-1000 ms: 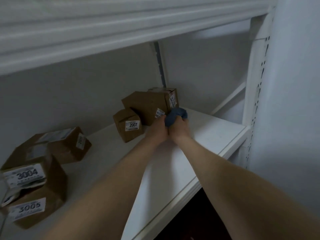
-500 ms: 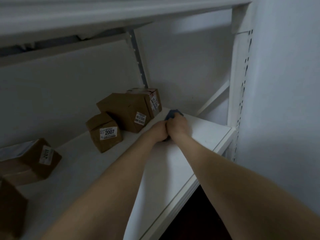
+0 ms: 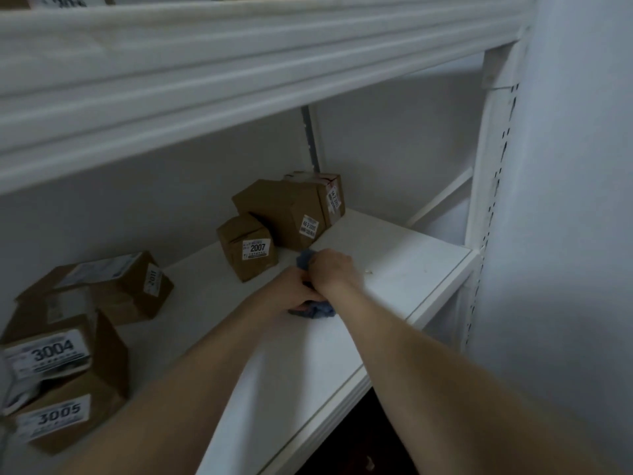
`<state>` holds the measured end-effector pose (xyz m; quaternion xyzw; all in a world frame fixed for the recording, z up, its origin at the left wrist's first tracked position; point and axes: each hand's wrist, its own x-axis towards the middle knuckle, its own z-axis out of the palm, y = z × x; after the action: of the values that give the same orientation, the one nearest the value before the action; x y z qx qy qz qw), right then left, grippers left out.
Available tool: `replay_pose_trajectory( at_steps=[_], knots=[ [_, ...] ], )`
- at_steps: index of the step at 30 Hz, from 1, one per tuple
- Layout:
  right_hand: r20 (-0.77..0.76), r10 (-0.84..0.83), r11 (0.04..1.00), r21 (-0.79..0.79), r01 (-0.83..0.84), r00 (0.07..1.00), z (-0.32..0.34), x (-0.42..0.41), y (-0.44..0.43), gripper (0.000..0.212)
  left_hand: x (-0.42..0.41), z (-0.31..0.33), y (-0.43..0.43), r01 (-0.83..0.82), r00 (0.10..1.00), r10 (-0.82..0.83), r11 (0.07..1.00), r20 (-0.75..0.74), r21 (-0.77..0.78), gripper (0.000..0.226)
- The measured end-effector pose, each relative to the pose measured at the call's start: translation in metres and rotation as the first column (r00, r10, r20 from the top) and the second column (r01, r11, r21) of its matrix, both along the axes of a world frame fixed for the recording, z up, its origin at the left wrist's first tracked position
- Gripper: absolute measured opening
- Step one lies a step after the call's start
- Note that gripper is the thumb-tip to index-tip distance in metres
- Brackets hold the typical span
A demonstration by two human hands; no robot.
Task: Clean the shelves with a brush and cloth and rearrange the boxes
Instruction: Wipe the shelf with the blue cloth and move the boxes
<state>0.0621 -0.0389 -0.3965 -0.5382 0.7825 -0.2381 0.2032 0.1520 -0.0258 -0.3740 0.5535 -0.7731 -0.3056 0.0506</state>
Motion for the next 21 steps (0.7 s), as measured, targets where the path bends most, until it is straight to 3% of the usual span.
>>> replay_pose_trajectory(
  at_steps=[3,5,7,9,11,13,15,17,19,21],
  knots=[
    [0.014,0.104,0.994,-0.012,-0.104,0.994,0.003,0.019,0.006,0.036,0.025,-0.001,-0.002,-0.170,0.953,0.218,0.960,-0.211,0.222,0.022],
    [-0.003,0.147,0.989,-0.014,-0.147,0.989,0.002,0.022,0.011,0.035,0.028,-0.004,-0.003,-0.306,0.839,0.410,0.899,-0.357,0.312,0.026],
    [-0.064,0.168,0.986,0.013,-0.167,0.984,0.000,0.019,0.017,0.033,0.018,-0.007,-0.005,-0.437,0.762,0.502,0.865,-0.409,0.247,0.029],
    [-0.145,0.217,0.976,0.058,-0.210,0.965,-0.003,0.012,0.021,0.044,0.003,-0.007,-0.005,-0.495,0.819,0.480,0.868,-0.314,0.037,0.029],
    [-0.161,0.221,0.975,0.059,-0.214,0.962,0.000,0.004,0.024,0.049,-0.011,-0.007,-0.004,-0.473,0.862,0.446,0.879,-0.243,-0.065,0.030],
    [-0.143,0.164,0.986,0.016,-0.163,0.976,0.006,-0.006,0.025,0.037,-0.020,-0.006,-0.003,-0.408,0.894,0.385,0.911,-0.228,-0.059,0.029],
    [-0.168,0.057,0.995,-0.067,-0.069,0.984,0.008,-0.020,0.031,0.032,-0.028,-0.007,-0.003,-0.328,0.899,0.308,0.945,-0.312,-0.013,0.024],
    [-0.227,-0.069,0.992,-0.117,0.043,0.971,0.014,-0.045,0.039,0.048,-0.035,-0.005,-0.003,-0.285,0.890,0.263,0.958,-0.373,-0.003,0.026],
    [-0.360,-0.164,0.986,-0.046,0.158,0.918,0.018,-0.074,0.038,0.076,-0.038,-0.005,-0.008,-0.275,0.893,0.249,0.961,-0.375,-0.016,0.036],
    [-0.383,-0.202,0.966,0.075,0.248,0.901,0.019,-0.094,0.035,0.079,-0.037,-0.009,-0.011,-0.271,0.895,0.246,0.963,-0.373,-0.015,0.040]
  ],
)
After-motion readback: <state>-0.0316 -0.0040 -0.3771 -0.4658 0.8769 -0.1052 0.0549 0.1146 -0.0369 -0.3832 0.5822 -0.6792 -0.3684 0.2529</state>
